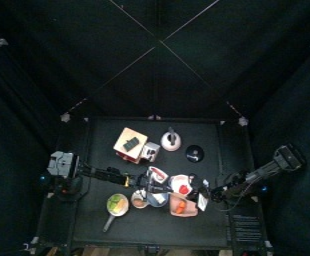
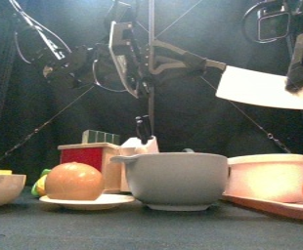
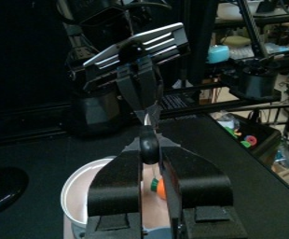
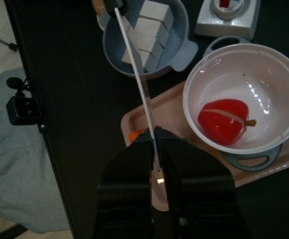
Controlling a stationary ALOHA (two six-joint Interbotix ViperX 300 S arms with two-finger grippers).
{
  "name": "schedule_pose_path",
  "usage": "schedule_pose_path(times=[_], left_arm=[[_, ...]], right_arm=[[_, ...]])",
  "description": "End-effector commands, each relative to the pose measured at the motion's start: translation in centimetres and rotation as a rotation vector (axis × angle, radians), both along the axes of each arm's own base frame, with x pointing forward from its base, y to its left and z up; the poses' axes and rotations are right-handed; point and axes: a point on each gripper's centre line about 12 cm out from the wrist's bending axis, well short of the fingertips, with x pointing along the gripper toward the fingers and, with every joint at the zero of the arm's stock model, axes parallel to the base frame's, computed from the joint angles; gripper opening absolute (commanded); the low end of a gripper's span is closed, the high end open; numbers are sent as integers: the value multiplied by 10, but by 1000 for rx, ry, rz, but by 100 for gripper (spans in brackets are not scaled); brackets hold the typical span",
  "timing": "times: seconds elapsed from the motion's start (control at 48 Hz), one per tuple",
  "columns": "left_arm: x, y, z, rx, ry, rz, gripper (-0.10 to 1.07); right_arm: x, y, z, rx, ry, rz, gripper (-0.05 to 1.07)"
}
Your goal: Regrasp cleaver
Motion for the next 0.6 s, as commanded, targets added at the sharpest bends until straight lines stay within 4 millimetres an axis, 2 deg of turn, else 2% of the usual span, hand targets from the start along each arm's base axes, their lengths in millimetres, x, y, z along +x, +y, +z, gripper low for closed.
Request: schedule_pose_path(times=[0.0,0.25,0.583], left_arm=[[4,-3,8,-6,-16,-2,35],[5,-7,-12,-4,160,25,35],[6,-8,-20,5,207,26,35]], right_arm=[[-2,2,0,27,11,-13,26],[-2,3,-1,41,17,-15,25],[2,9,-11,49,36,8,25]])
